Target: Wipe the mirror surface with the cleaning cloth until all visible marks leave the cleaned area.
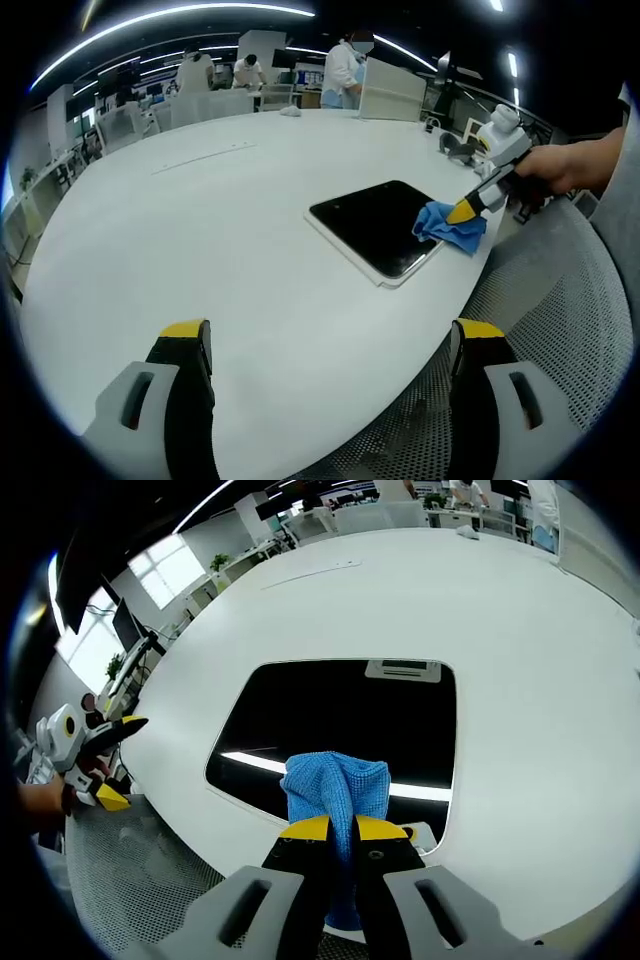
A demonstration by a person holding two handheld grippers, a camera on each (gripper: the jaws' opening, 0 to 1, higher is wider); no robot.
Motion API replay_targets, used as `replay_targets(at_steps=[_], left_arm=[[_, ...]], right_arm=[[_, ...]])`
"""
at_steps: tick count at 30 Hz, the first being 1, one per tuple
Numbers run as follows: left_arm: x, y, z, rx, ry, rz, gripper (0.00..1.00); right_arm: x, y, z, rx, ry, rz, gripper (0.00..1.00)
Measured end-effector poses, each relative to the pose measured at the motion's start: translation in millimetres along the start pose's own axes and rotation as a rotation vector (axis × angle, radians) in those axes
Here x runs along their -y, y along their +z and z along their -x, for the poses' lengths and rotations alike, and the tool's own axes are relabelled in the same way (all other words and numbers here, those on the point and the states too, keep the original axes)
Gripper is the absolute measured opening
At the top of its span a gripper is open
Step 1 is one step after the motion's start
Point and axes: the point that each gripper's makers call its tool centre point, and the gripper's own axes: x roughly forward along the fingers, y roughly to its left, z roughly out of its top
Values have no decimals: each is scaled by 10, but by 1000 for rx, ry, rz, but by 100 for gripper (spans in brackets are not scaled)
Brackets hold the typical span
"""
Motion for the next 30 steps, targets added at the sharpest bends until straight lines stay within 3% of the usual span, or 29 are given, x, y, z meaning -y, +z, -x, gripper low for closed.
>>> replay_targets(at_steps=[30], left_arm=[[-22,-46,-22,-12,-4,1,99]], right_arm=[[284,-42,131,2,-26,-28,2]])
